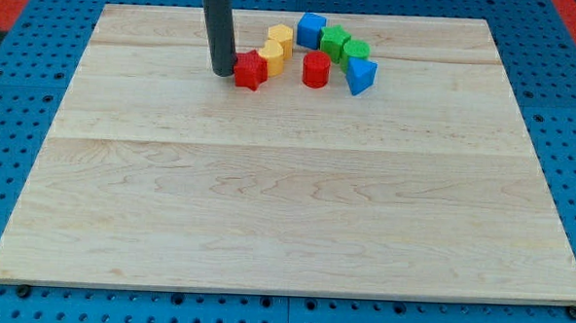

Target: Push the red star into the yellow heart

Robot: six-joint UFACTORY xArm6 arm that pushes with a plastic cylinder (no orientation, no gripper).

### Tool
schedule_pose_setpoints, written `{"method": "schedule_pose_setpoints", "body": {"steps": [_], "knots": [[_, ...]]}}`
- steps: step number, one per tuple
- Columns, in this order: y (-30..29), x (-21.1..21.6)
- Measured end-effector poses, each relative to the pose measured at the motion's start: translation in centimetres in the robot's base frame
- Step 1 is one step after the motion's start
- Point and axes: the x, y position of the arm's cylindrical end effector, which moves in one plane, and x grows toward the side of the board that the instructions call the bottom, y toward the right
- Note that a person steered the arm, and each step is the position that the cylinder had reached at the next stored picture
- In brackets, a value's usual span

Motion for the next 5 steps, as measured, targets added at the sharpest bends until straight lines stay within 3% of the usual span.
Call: {"method": "schedule_pose_setpoints", "body": {"steps": [5], "knots": [[4.6,3.5]]}}
